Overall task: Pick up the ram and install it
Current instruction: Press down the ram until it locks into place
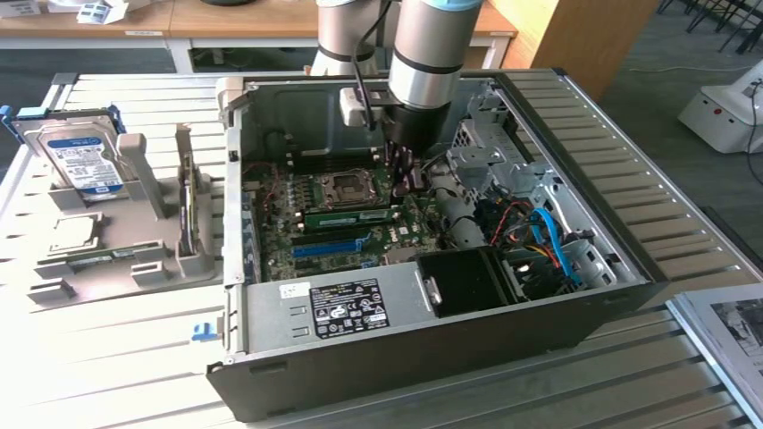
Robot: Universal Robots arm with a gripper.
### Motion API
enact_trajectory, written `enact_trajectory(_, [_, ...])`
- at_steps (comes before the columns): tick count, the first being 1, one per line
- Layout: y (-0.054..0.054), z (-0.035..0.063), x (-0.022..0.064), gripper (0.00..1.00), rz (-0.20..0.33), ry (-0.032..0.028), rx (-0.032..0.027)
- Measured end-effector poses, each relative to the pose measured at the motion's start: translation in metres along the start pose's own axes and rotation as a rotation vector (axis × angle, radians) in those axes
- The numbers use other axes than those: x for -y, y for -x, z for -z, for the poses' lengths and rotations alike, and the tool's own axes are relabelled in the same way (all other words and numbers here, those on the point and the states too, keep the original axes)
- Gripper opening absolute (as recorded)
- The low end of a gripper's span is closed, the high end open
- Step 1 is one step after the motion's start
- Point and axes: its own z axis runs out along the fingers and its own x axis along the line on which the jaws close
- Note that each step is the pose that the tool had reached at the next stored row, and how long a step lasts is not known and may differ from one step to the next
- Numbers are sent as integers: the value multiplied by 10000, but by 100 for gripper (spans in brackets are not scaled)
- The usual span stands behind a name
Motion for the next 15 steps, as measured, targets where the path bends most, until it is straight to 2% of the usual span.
enact_trajectory(10, [-1,-2,-67,10,-1,-23,1])
enact_trajectory(15, [-1,-3,-100,10,-2,-57,0])
